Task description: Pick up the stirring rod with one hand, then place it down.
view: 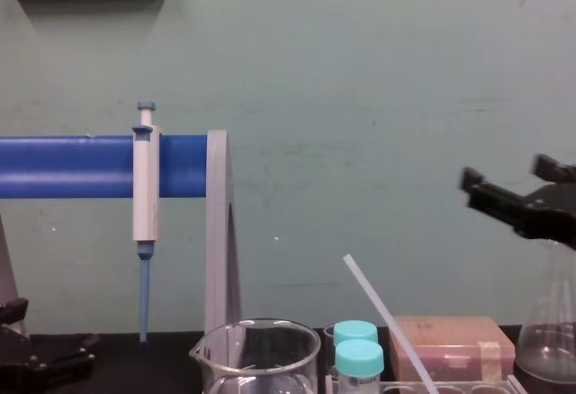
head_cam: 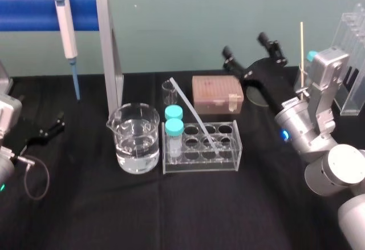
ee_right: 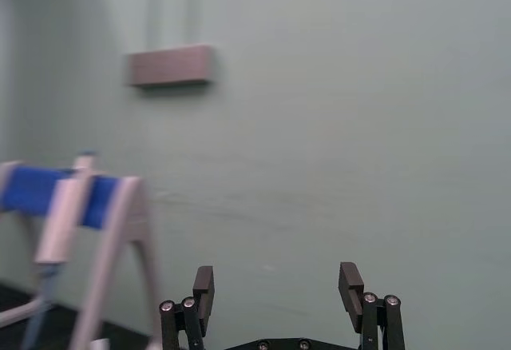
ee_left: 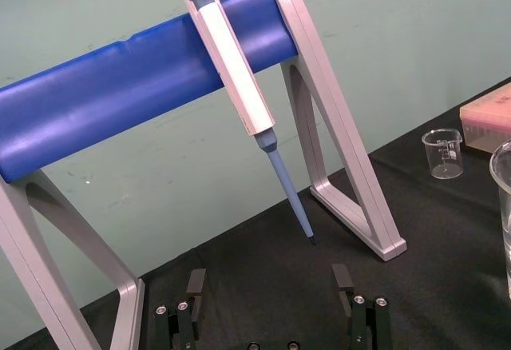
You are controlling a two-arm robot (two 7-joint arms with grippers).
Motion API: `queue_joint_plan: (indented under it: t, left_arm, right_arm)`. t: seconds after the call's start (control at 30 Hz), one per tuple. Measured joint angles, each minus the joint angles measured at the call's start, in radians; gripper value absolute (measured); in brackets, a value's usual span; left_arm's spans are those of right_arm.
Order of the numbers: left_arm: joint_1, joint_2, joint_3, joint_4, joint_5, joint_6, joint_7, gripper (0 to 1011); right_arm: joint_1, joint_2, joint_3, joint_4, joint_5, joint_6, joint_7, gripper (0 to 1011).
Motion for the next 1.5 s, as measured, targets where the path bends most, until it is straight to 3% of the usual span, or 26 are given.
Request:
queue_joint_plan:
  t: [0.07,0.23,0.53,1.5]
  left_arm:
    - [0.000,0.000,0.000,0.000,0.000,0.000,0.000,1000]
    - [0.000,0.000,0.000,0.000,0.000,0.000,0.000,1000]
    - [0.000,0.000,0.000,0.000,0.000,0.000,0.000,1000]
    - [0.000,0.000,0.000,0.000,0.000,0.000,0.000,1000]
  right_arm:
    - [-0.029,-0.029,0.027,-0.028,-0.013,0.032,-0.074,1000]
    - [-0.077,-0.071,0.060,-0.082,-0.035,0.118,-0.179,1002]
    - [-0.121,-0.098,0.073,-0.134,-0.058,0.277,-0.220,1002]
    - [-0.118,-0.095,0.070,-0.130,-0.056,0.262,-0.216,1000]
